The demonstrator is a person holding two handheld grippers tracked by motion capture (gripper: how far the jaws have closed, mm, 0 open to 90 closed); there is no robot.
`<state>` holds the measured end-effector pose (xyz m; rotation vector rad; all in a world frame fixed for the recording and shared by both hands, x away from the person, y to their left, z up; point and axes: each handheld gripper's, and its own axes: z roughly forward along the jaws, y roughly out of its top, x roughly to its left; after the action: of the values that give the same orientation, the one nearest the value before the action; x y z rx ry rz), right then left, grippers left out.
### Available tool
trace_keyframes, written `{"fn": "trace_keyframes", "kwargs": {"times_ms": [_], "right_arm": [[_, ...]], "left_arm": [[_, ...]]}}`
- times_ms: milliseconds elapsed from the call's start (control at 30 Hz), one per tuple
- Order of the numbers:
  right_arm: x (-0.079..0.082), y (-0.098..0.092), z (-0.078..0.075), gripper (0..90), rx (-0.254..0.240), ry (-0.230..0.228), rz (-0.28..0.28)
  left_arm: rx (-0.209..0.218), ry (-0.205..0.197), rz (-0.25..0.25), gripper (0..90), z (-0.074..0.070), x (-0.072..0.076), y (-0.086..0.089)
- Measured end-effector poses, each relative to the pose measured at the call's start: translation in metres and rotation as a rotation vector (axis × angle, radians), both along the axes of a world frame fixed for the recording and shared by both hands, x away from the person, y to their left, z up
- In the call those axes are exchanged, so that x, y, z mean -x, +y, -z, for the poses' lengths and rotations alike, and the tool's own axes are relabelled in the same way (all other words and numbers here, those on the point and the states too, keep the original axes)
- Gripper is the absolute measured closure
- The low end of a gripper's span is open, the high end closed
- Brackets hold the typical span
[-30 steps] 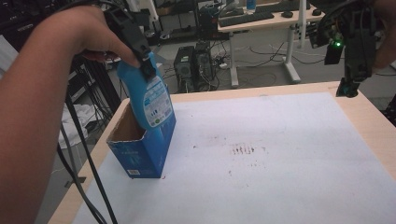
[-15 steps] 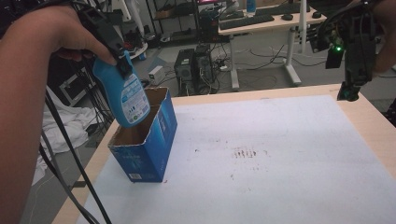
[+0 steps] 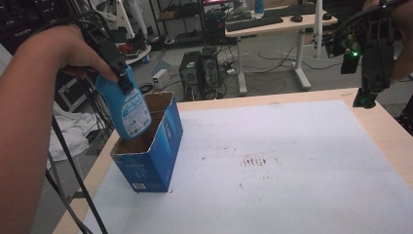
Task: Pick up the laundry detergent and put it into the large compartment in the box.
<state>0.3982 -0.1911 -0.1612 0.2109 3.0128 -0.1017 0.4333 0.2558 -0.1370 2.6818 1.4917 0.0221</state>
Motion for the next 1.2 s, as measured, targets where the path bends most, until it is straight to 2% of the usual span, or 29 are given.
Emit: {"fn": "trace_keyframes", "kwargs": {"times_ms": [133, 233, 333, 433, 467, 567, 600, 633, 767, 1000, 1033, 1100, 1133, 1200], "right_arm": [[0.0, 0.0, 0.0, 2.6, 0.008, 0.0, -0.001], [0.002, 0.001, -0.001, 2.6, 0.005, -0.003, -0.001], [0.002, 0.002, -0.001, 2.6, 0.002, -0.002, -0.005], [0.003, 0.003, 0.0, 2.6, 0.003, -0.001, -0.007], [0.003, 0.004, 0.0, 2.6, 0.002, 0.0, -0.008], [0.003, 0.004, 0.001, 2.6, 0.0, 0.001, -0.009], [0.002, 0.005, 0.002, 2.6, 0.002, 0.003, -0.015], [0.002, 0.006, 0.002, 2.6, 0.006, 0.003, -0.014], [0.002, 0.007, 0.002, 2.6, 0.0, 0.003, -0.017], [0.001, 0.01, 0.004, 2.6, 0.008, 0.005, -0.015], [0.001, 0.011, 0.004, 2.6, 0.008, 0.007, -0.02], [0.001, 0.012, 0.005, 2.6, 0.007, 0.007, -0.023], [0.001, 0.012, 0.005, 2.6, 0.007, 0.007, -0.023], [0.001, 0.014, 0.005, 2.6, 0.002, 0.007, -0.025]], "left_arm": [[-0.004, 0.005, 0.021, 39.0, 0.011, -0.002, 0.002], [-0.012, 0.006, 0.055, 39.0, 0.021, -0.002, 0.001], [0.004, 0.009, 0.08, 39.0, 0.034, -0.001, -0.001], [0.021, 0.028, 0.112, 39.0, 0.049, -0.001, -0.003], [0.017, 0.045, 0.132, 39.0, 0.053, -0.002, -0.003], [0.015, 0.053, 0.152, 39.0, 0.06, -0.002, -0.003], [0.016, 0.048, 0.166, 39.0, 0.069, -0.001, -0.005], [0.006, 0.056, 0.186, 39.0, 0.072, -0.002, -0.005], [0.0, 0.067, 0.197, 39.0, 0.084, -0.002, -0.004], [-0.032, 0.053, 0.269, 39.1, 0.104, -0.001, -0.006], [-0.035, 0.053, 0.291, 39.1, 0.108, -0.001, -0.007], [-0.038, 0.05, 0.344, 39.1, 0.114, 0.0, -0.007], [-0.038, 0.05, 0.344, 39.1, 0.114, 0.0, -0.007], [-0.03, 0.062, 0.362, 39.1, 0.124, 0.0, -0.007]]}}
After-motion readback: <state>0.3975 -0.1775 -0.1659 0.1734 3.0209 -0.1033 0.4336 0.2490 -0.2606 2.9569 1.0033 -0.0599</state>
